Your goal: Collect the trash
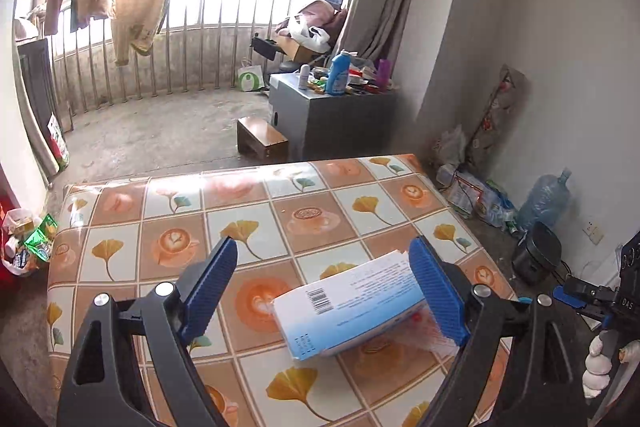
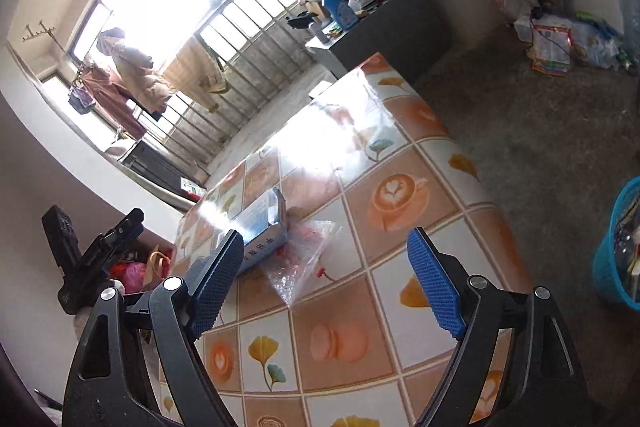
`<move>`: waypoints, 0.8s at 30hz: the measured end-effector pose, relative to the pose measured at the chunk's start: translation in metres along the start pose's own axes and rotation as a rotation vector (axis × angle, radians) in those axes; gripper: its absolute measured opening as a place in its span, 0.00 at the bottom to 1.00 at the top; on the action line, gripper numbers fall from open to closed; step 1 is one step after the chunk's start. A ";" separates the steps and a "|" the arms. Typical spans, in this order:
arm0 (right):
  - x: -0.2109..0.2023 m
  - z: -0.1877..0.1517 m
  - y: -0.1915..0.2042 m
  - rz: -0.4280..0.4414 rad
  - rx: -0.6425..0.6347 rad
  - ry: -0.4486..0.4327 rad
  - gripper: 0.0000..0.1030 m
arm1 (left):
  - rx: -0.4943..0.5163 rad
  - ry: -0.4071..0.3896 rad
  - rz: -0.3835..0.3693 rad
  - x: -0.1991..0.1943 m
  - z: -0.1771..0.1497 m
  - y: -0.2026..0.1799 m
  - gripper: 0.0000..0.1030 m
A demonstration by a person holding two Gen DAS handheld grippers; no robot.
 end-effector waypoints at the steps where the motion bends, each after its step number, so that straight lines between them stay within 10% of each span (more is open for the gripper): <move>1: 0.011 0.000 0.009 0.019 -0.009 0.027 0.74 | -0.022 0.014 0.007 0.005 -0.005 0.014 0.80; 14: 0.081 0.017 -0.003 -0.265 -0.103 0.117 0.50 | 0.051 0.200 -0.077 0.124 0.000 0.012 0.39; 24: 0.104 -0.004 -0.014 -0.152 -0.031 0.230 0.24 | 0.068 0.364 -0.163 0.140 -0.044 0.015 0.30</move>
Point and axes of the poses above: each gripper's, at about its wrist camera, not at the fingertips, and x roughly the way its jaws point, y to its left, z to its top, the point moved 9 cm from there along x, roughly the way its jaws point, and after that the axes turned 14 degrees about y, right-handed, at the moved point
